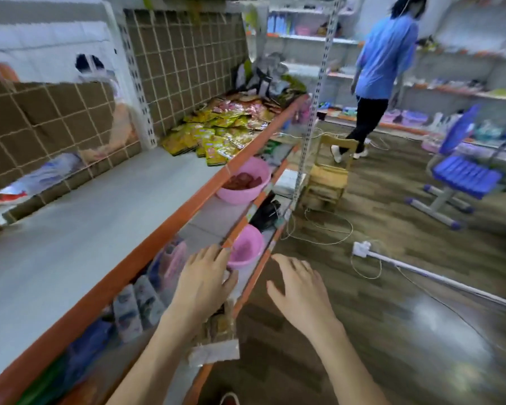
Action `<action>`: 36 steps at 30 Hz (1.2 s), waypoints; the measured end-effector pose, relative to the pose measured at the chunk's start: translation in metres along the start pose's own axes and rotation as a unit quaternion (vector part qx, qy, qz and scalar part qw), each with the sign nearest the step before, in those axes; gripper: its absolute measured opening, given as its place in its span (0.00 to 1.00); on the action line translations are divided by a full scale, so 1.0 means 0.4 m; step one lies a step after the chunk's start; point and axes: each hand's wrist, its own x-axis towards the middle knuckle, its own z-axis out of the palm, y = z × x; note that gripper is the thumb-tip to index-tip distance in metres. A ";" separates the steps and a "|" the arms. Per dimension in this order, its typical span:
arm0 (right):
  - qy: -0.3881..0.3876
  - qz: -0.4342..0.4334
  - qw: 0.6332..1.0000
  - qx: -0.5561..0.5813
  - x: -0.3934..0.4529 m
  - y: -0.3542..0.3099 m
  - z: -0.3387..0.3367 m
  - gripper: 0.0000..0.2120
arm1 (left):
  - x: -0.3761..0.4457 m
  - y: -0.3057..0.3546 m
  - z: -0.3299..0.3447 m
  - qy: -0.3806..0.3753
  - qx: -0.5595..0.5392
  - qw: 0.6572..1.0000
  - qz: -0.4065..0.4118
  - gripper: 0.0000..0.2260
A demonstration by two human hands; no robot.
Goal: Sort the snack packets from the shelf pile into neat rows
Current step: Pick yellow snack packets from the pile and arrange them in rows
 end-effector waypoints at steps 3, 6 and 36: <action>0.010 0.018 1.000 -0.003 0.056 0.061 -0.023 0.24 | 0.107 0.032 0.040 0.014 -0.012 0.999 0.039 0.14; 0.020 0.031 0.999 0.004 0.134 0.130 -0.052 0.23 | 0.235 0.064 0.096 0.022 -0.028 0.997 0.062 0.12; -0.018 -0.096 0.993 0.069 1.327 0.659 -0.185 0.19 | 1.331 -0.029 0.392 0.050 -0.043 0.990 -0.124 0.21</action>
